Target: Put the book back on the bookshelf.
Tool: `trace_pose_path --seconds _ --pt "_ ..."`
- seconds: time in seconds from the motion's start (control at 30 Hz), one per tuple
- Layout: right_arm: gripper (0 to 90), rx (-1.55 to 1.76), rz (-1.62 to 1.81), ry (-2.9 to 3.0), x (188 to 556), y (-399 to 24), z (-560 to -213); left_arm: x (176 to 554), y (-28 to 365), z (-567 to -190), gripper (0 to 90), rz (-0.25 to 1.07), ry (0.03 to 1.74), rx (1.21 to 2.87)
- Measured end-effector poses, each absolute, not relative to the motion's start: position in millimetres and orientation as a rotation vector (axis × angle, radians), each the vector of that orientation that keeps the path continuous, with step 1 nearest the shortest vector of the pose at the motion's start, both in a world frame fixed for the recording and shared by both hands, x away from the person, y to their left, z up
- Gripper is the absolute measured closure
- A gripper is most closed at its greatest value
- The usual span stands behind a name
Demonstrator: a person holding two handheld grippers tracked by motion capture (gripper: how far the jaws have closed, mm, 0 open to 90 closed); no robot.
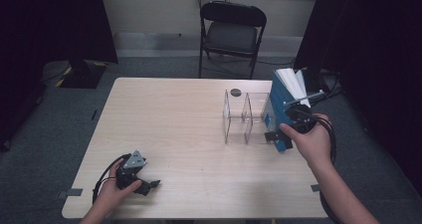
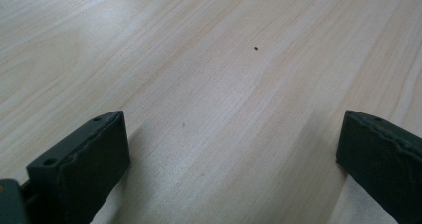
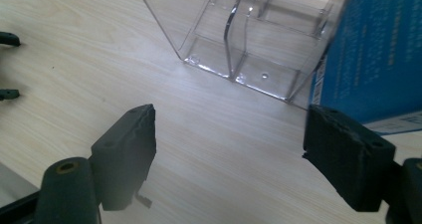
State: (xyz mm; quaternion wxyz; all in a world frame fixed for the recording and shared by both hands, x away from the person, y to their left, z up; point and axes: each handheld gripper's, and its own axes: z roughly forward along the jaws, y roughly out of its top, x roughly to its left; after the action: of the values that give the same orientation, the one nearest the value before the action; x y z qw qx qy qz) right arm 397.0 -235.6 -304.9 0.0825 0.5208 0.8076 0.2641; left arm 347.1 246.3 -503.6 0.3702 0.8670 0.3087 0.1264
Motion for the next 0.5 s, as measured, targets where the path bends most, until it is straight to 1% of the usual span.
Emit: trace_pose_path --seconds 0.5 --pt "20.8 1.462 0.796 2.474 394 -212 -327 347 246 -504 0.0 0.314 0.802 2.218"
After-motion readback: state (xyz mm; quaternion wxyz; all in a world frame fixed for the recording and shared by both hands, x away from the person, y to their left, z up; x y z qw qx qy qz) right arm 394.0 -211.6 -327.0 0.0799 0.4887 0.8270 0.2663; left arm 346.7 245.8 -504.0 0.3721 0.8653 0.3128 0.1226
